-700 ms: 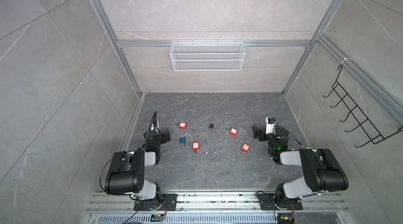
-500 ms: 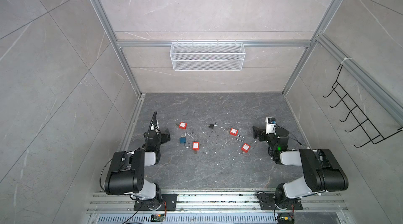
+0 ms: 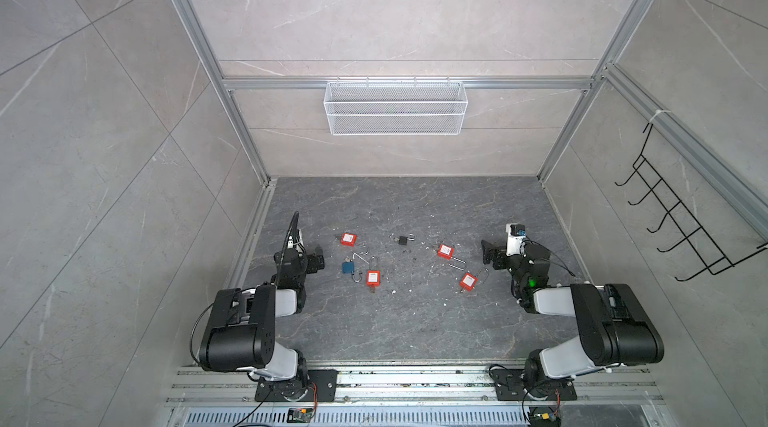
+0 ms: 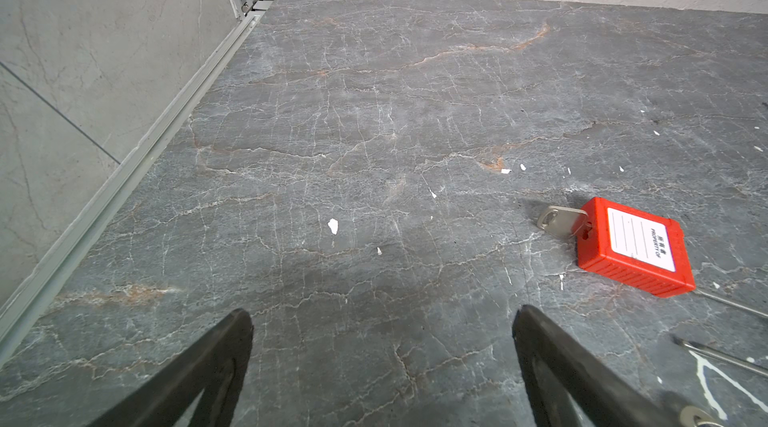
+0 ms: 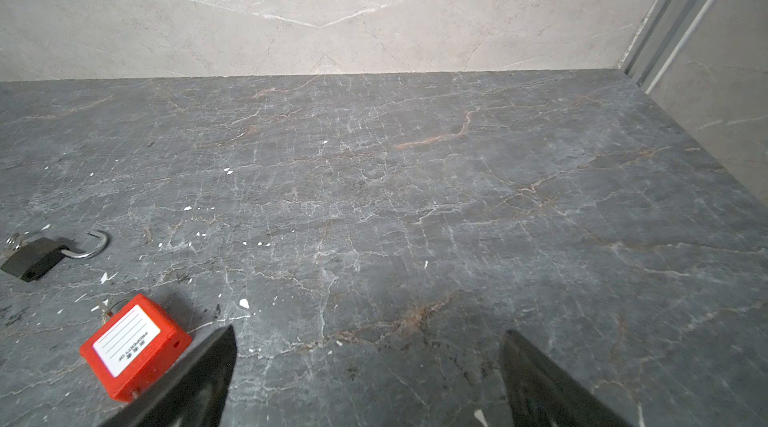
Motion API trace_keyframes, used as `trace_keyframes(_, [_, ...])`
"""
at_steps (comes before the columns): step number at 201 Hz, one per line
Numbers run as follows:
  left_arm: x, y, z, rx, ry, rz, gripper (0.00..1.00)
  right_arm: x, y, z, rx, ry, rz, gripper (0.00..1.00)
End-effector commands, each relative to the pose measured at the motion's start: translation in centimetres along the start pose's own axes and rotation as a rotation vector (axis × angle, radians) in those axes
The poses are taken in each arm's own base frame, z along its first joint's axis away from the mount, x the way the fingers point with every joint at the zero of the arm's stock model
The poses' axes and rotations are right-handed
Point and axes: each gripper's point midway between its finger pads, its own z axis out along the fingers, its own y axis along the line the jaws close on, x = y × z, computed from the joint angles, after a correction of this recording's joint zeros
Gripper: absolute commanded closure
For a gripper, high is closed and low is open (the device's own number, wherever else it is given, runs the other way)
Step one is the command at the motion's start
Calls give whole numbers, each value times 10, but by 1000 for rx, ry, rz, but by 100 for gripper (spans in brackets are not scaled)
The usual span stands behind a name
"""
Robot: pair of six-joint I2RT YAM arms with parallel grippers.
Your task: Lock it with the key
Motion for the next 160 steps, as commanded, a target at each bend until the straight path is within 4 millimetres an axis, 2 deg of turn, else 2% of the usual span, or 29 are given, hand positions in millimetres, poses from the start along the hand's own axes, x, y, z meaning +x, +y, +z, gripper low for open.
trace_keyframes(1, [-16,2,3,-7,-45,-8,0,-2,3,0,-11,-13,6,1])
trace_keyframes(31, [-17,2,2,-5,-49,-7,1,-6,3,-3,-6,-19,5,1])
trace_keyframes(62, [-20,4,1,-17,-48,-14,1,-15,-9,-12,69,-50,33,0])
trace_keyframes(100, [-44,6,-13,-26,-52,-18,2,-38,-7,-28,78,-80,30,4])
trace_keyframes(117, [-60,8,-25,-39,-47,-40,2,-55,-9,-39,98,-81,86,10])
trace_keyframes(137, [-78,0,-40,6,-21,-84,3,-70,-5,-49,106,-4,190,16])
trace_keyframes(160, [-91,-21,-56,120,-8,-145,6,-67,-3,-58,193,203,316,15])
